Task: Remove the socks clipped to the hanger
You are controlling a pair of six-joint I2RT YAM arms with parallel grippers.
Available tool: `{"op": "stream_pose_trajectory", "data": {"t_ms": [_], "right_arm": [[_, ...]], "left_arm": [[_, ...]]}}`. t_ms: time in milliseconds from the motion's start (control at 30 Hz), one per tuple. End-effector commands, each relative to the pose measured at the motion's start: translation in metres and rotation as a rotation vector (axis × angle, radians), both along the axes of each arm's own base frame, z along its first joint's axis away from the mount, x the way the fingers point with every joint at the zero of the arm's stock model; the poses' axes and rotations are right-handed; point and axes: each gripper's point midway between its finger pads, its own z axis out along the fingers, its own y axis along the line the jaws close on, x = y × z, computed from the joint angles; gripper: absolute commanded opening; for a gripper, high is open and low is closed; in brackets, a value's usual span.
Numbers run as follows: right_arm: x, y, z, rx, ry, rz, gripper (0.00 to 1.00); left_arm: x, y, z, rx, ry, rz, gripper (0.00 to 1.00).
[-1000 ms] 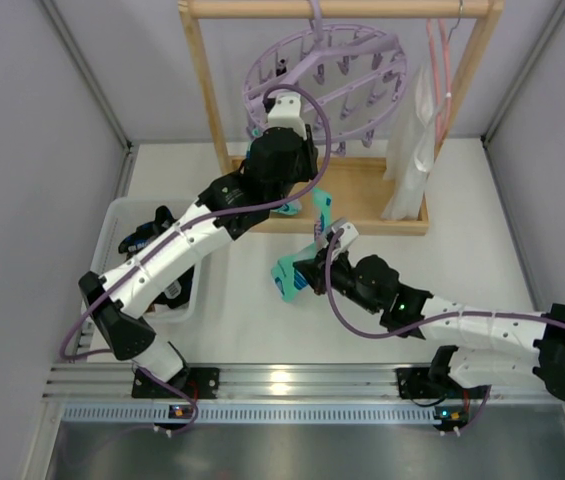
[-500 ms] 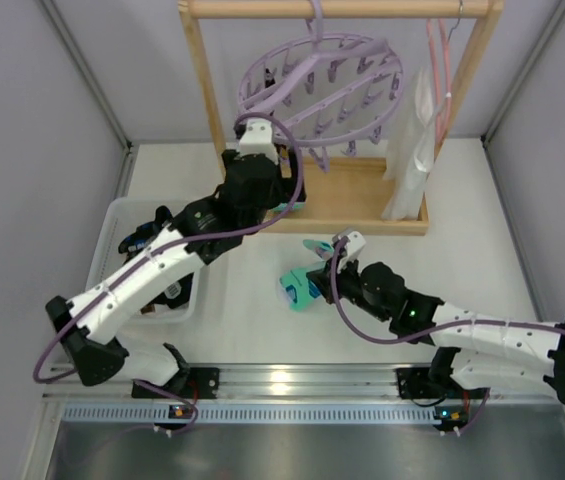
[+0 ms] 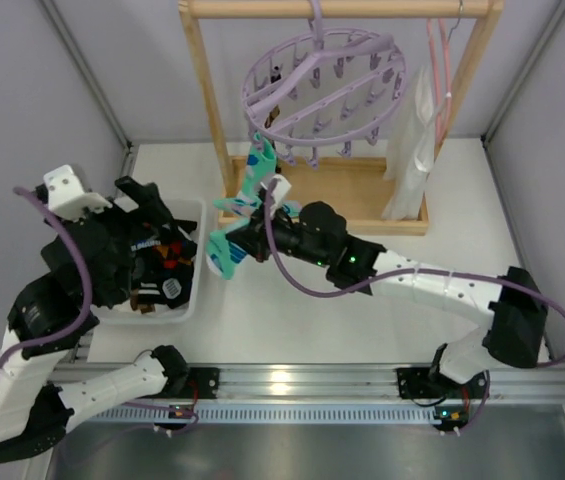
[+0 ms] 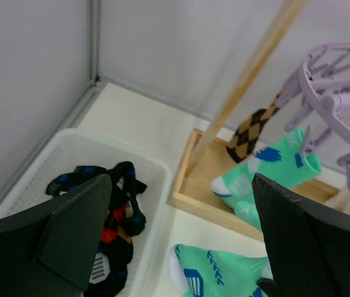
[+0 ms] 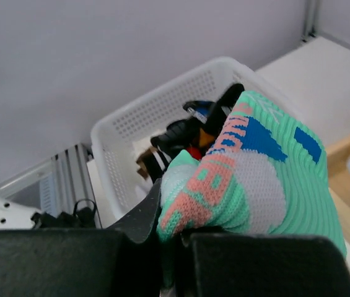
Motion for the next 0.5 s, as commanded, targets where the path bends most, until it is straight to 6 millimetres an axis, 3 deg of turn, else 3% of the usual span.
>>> {"op": "stream_pose_trajectory", "data": {"t_ms": [0,67,100,167,200,267,300,333,400,467], "right_arm": [[-0.021,0.058,0.041,0.042,-0.08,0.158,0.0],[-0.02,0.082,0.042,0.029,-0.088,0.177,0.0],[-0.012,0.104,0.041,0.025,-0.091,0.179,0.0],[-0.008,0.127,0.025,-0.008,-0.067,0.195,0.0],[-0.003,0.15,0.012,-0.02,-0.062,0.213,0.0],[-0.003,0.173,-0.015,-0.086,-0.042,0.233,0.0],[0.004,0.197,-0.032,-0.096,-0.035,0.239,0.0],[0.004,0.209,-0.043,-0.105,-0.028,0.253,0.0],[0.009,0.23,-0.09,-0.159,0.013,0.264,0.0],[0.016,0.238,-0.117,-0.175,0.024,0.25,0.0]], "left_arm": [[-0.01,0.031,0.006,0.094,0.013,0.121,0.98],[-0.018,0.042,0.014,0.075,-0.009,0.132,0.98],[-0.022,0.046,0.021,0.055,-0.026,0.128,0.99],[-0.028,0.054,0.029,0.043,-0.045,0.125,0.99],[-0.03,0.057,0.032,0.047,-0.05,0.131,0.99],[-0.031,0.06,0.033,0.06,-0.047,0.14,0.99],[-0.031,0.059,0.031,0.072,-0.041,0.138,0.98],[-0.03,0.059,0.03,0.076,-0.039,0.136,0.99],[-0.032,0.058,0.028,0.062,-0.046,0.119,0.99],[-0.033,0.054,0.028,0.037,-0.056,0.081,0.99]]}}
